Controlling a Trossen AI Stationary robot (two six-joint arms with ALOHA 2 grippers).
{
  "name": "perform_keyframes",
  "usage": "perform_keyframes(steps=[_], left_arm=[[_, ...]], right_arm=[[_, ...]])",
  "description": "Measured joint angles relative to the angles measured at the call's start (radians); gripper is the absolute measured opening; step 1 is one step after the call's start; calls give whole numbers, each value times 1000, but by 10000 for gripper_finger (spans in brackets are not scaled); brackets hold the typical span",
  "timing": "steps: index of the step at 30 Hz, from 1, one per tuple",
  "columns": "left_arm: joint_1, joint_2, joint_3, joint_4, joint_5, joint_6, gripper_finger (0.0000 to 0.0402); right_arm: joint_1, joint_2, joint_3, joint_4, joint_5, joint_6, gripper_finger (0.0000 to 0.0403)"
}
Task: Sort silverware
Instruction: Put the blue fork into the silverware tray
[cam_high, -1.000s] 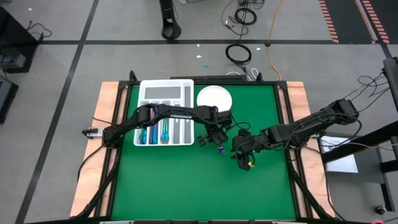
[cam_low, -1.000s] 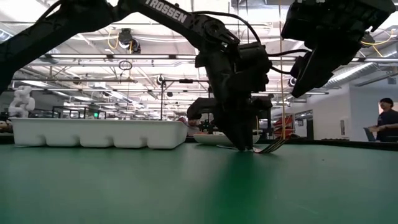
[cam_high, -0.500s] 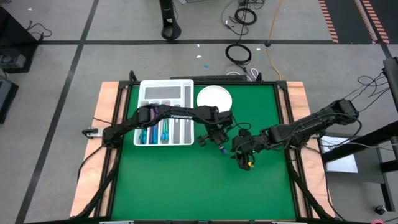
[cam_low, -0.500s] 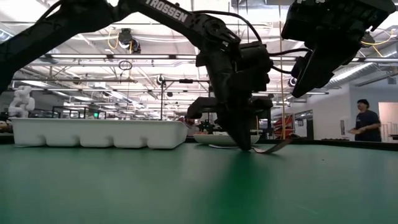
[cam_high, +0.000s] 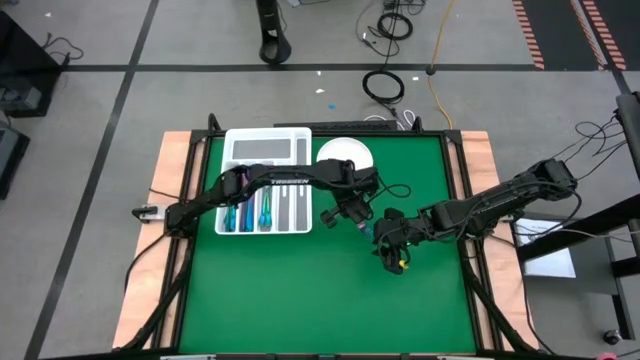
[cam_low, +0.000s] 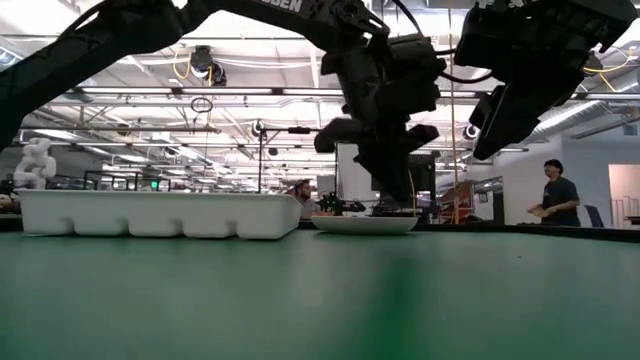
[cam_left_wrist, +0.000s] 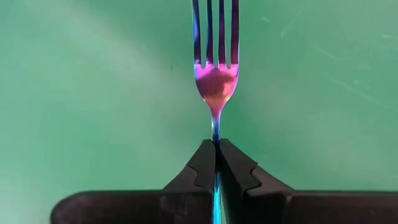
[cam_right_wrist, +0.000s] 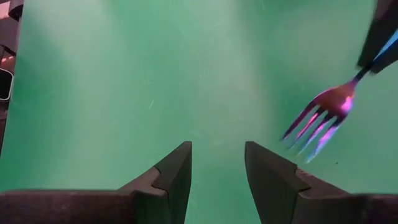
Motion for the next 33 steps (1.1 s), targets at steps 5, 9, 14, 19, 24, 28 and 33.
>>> perform_keyframes(steps=[5, 9, 14, 19, 24, 28, 33], left_arm=[[26, -1, 51, -114, -1, -85, 2], [56, -4, 74, -190, 1, -143, 2], [68, -32, 74, -236, 6, -172, 1], [79, -127, 74, -245, 10, -220, 0], [126, -265, 75, -279, 28, -331, 0], [188, -351, 76, -339, 28, -498, 0], [303, -414, 75, -480, -40, -742, 0]], right_arm=[[0, 0, 0, -9, -13, 21, 137], [-2, 0, 12, -44, -66, 23, 137], [2, 0, 73, -136, -15, 15, 137], [26, -2, 92, -168, 43, -14, 137], [43, -2, 92, -189, 56, -28, 137], [46, -3, 92, -192, 57, -32, 137], [46, -3, 92, -197, 57, -30, 137]])
